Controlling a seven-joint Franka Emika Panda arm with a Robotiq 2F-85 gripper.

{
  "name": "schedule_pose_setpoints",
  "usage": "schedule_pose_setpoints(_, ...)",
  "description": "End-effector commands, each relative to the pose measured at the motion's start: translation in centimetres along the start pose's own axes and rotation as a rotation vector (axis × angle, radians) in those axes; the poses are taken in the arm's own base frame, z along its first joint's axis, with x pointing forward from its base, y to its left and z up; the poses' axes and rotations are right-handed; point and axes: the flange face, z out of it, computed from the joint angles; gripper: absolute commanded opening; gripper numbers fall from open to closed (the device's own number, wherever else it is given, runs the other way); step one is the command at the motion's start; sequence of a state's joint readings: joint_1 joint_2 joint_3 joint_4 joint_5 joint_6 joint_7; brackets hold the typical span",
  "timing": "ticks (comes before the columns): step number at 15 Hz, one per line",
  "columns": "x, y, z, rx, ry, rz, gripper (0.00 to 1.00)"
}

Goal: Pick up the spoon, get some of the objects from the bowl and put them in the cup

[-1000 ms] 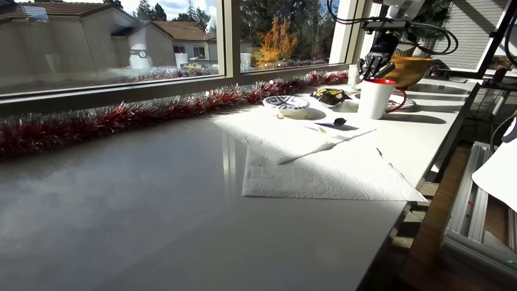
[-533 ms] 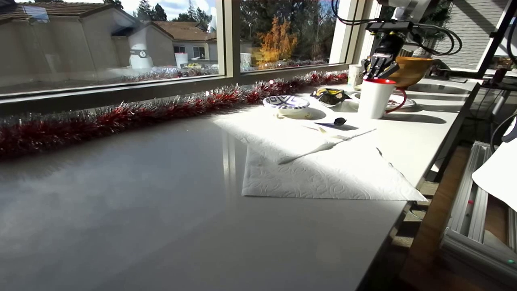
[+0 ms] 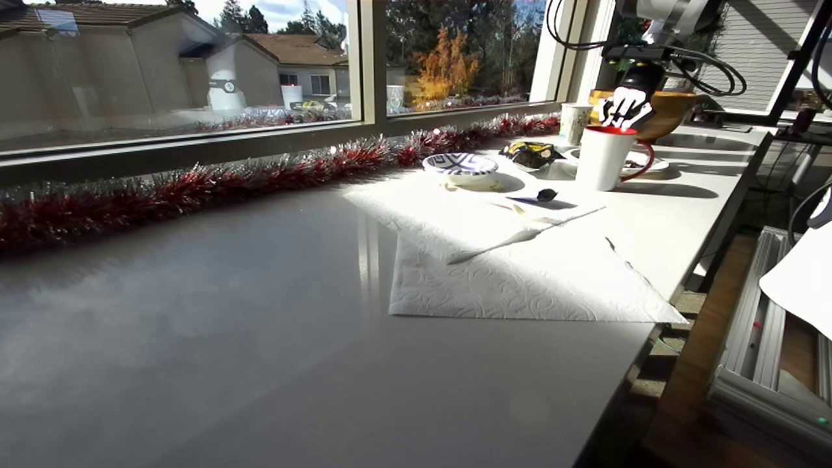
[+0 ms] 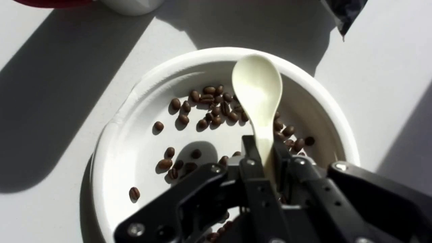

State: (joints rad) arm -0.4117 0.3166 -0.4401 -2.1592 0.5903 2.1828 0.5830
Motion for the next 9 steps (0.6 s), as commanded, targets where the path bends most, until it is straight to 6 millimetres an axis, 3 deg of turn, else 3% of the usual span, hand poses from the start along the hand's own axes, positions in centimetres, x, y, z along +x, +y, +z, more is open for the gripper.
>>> schedule_pose_setpoints(1,3.3,0.1,-1.2,0.016,0.045,0.055,0.03)
schedule_pose_setpoints(9,8.1,0.2,-1.9,0.039,0.179,0.189,0.03)
